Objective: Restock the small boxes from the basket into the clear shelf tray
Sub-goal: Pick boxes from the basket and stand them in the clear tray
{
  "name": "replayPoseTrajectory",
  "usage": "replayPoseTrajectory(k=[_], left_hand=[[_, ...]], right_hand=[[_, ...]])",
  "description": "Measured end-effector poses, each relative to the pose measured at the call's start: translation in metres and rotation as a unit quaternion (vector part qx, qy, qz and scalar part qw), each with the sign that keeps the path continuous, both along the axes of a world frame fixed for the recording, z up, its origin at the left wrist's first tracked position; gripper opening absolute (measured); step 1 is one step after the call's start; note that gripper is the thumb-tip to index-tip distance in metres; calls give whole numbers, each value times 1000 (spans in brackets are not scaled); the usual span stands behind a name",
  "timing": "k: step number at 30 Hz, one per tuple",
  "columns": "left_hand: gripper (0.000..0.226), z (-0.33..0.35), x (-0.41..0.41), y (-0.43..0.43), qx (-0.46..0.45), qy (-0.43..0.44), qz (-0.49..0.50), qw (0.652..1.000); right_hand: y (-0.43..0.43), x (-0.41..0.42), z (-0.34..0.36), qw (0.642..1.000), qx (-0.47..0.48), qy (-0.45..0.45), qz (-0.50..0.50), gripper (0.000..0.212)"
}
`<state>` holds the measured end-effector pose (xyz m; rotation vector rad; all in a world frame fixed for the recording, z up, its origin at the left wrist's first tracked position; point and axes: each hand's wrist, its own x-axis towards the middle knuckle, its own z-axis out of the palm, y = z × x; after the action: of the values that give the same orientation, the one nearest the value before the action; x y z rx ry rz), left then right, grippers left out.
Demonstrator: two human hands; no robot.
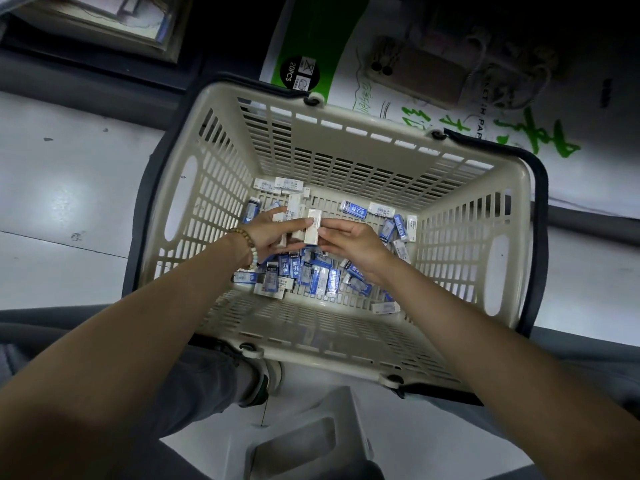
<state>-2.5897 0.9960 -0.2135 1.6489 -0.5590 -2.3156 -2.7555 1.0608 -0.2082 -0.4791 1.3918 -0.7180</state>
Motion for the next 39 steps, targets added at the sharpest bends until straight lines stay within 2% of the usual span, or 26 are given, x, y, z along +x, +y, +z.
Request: replayPoseTrajectory(k=[2, 3, 5, 7, 8, 12, 15, 20, 23, 27, 31, 33, 35, 36, 39], left_hand=[[84, -3, 0, 1, -4, -4, -3, 1000], [94, -6, -1, 1, 1, -7, 2, 1000], [112, -12, -3, 0, 18, -13, 15, 1000], [112, -17, -5, -1, 17, -13, 25, 999], [109, -17, -6, -1, 16, -12, 26, 999], [98, -20, -10, 0, 27, -18, 41, 999], [87, -23, -11, 2, 26, -30, 49, 998], [77, -19, -17, 2, 20, -44, 34, 998], [80, -12, -21, 1, 34, -31, 39, 998], [95, -1, -23, 3, 33, -20, 39, 999], [106, 20, -24, -3, -2, -11, 0, 1000], [90, 40, -26, -10, -23, 1, -32, 999], [40, 71, -29, -19, -50, 28, -74, 996], [26, 90, -32, -24, -67, 37, -89, 993], [32, 148, -36, -35, -138, 47, -105, 984]], right_hand=[[-1, -10, -3, 1000, 10, -14, 19, 35], [-3, -18, -7, 1000, 13, 13, 14, 35], [-5, -41, -19, 985, 27, 163, -46, 36], [-4, -66, -33, 945, 45, 306, -104, 38], [-3, -76, -39, 933, 48, 344, -94, 41], [-5, -84, -55, 935, 22, 353, 9, 54], [-9, -76, -59, 933, 15, 358, 29, 55], [-16, -64, -64, 895, 32, 444, 38, 18], [-14, -54, -65, 884, 20, 465, 47, 14], [-7, -46, -66, 893, 5, 442, 80, 20], [-11, -56, -42, 938, 23, 346, -18, 22], [-14, -66, -11, 948, -6, 318, -32, 26], [-17, -76, 32, 957, -33, 289, -10, 28], [-19, -80, 57, 962, -47, 270, 5, 28], [-25, -93, 140, 965, -110, 236, 42, 27]])
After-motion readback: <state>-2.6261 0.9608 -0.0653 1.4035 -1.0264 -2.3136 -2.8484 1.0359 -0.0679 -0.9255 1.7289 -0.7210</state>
